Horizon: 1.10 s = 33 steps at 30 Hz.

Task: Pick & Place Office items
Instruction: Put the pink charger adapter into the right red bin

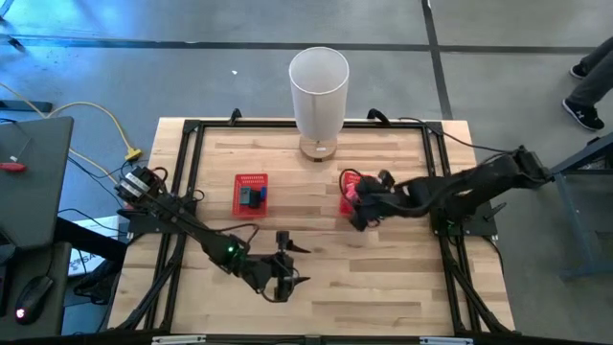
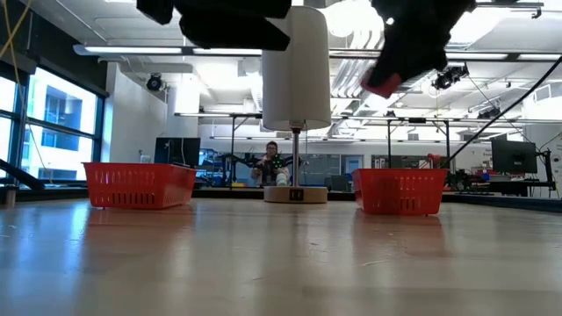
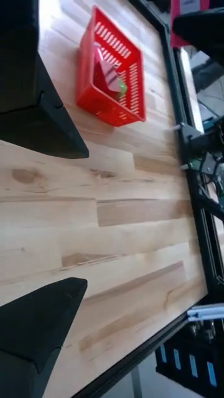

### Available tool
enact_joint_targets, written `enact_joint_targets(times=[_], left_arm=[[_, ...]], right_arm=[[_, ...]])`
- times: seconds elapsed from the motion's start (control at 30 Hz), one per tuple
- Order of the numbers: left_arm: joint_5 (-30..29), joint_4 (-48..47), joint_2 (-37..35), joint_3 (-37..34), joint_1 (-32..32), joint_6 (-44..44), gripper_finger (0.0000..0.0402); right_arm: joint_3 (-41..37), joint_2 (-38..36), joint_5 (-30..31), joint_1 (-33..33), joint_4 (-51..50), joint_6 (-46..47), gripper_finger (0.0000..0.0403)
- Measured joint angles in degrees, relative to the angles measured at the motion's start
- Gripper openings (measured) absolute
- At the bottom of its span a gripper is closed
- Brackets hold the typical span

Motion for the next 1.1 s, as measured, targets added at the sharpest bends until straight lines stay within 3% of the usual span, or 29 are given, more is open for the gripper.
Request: enact_joint_targets(times=[0.2,0.53,0.9,1.1], left_arm=[[0.0,-1.0,0.0,0.0,0.5,-2.8,0.0317],[0.5,-3.2,0.0,0.0,0.4,-4.5,0.0317],[0.7,-9.6,0.0,0.0,0.2,-8.4,0.0317],[0.8,-9.9,0.0,0.0,0.0,-8.4,0.0317]], right_arm=[[5.2,4.3,-5.5,-8.0,-8.2,-4.0,0.0143],[5.8,14.1,-9.5,-18.3,-8.7,-6.2,0.0143],[5.8,24.5,-12.2,-21.5,-8.7,-4.1,0.0143],[5.9,25.7,-11.9,-21.9,-8.1,-2.9,0.0160]])
